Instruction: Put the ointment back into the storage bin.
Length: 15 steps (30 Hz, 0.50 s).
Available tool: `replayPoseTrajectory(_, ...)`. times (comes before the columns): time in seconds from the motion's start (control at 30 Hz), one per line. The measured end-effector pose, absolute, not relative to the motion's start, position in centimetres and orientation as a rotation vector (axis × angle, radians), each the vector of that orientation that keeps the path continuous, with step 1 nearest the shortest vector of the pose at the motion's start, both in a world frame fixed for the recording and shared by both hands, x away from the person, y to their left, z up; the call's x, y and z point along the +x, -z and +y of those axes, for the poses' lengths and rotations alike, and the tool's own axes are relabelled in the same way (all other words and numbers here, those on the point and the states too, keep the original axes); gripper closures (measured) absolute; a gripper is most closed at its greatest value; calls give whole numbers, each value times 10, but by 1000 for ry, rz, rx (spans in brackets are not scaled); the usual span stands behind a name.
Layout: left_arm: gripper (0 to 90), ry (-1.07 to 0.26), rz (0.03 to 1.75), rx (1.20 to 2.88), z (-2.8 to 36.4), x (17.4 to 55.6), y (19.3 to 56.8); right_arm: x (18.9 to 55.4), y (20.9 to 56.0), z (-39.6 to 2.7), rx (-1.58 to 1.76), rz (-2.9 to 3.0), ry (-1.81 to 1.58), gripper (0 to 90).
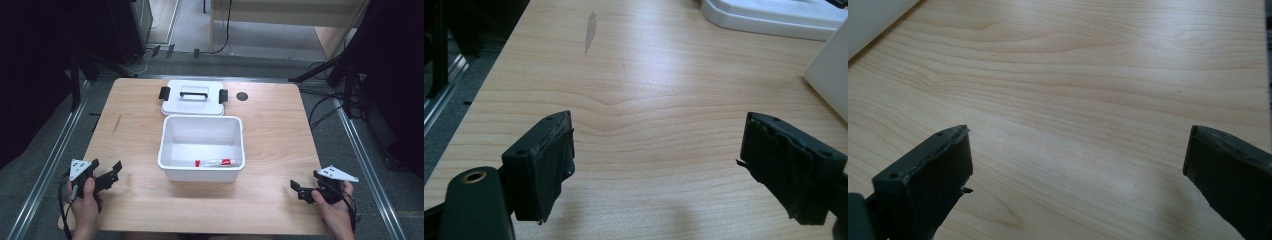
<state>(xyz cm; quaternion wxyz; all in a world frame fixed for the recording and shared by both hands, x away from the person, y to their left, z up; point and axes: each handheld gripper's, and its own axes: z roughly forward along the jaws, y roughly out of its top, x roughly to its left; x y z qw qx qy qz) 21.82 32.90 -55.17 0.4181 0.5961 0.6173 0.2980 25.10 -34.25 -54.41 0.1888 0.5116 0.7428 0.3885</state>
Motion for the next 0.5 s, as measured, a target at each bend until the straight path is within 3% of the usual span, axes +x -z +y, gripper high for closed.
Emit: replayPoseTrajectory(0.5,147,-747,1549,1491,329,218,552,227,546,-372,1468,1983,-1117,0)
